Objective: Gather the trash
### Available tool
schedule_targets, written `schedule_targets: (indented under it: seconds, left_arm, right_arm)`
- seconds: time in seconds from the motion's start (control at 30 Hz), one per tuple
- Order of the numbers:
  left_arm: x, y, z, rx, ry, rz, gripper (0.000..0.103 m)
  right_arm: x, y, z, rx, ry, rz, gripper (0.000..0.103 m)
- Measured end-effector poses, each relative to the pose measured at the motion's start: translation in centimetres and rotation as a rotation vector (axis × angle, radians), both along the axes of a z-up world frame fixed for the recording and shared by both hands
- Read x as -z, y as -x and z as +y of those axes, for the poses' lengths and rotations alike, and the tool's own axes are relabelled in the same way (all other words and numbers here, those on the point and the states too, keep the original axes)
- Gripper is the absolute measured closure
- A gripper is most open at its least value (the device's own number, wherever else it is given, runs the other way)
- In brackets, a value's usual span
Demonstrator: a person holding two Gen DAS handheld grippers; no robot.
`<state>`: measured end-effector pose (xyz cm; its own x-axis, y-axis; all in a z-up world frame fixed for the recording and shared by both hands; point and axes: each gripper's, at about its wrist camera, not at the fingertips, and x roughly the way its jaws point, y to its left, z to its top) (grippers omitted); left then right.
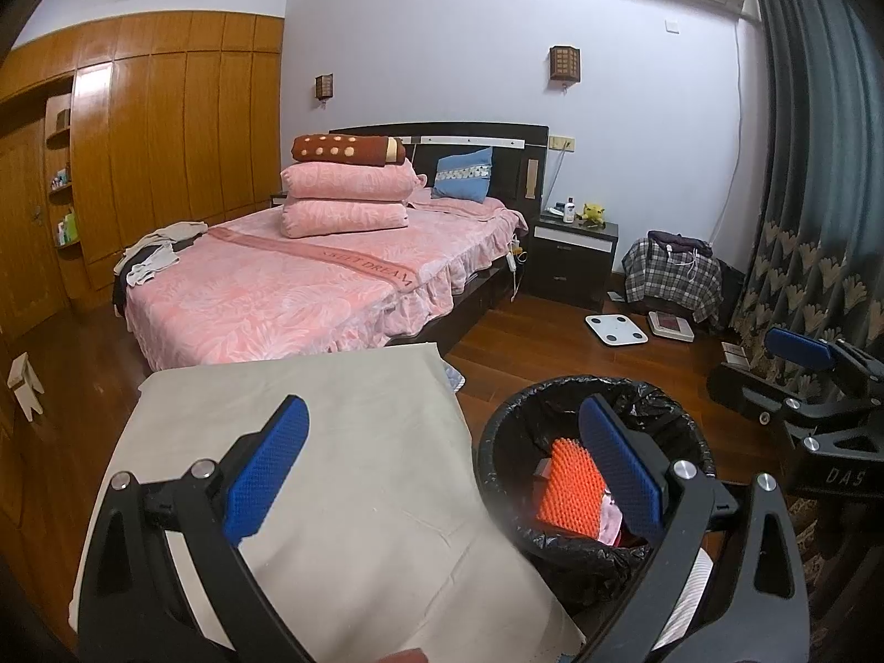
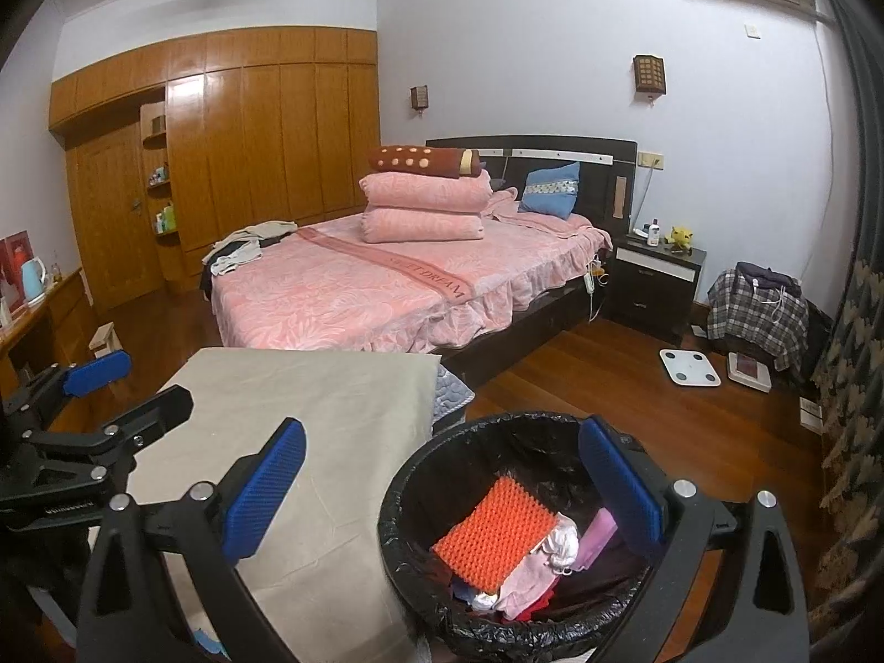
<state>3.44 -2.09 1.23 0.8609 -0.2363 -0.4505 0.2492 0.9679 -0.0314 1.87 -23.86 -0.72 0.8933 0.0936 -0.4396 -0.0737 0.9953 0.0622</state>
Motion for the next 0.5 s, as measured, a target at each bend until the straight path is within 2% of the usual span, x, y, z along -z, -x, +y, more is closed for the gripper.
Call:
schedule_targets:
  seconds: [0.5]
  left_arm:
    - [-0.03,-0.02,0.1,-0.002,-0.003,-0.001,0.007]
  right_arm:
    - [0.07,-0.25,0.48,-0.007,0.007,-0.004,0.006]
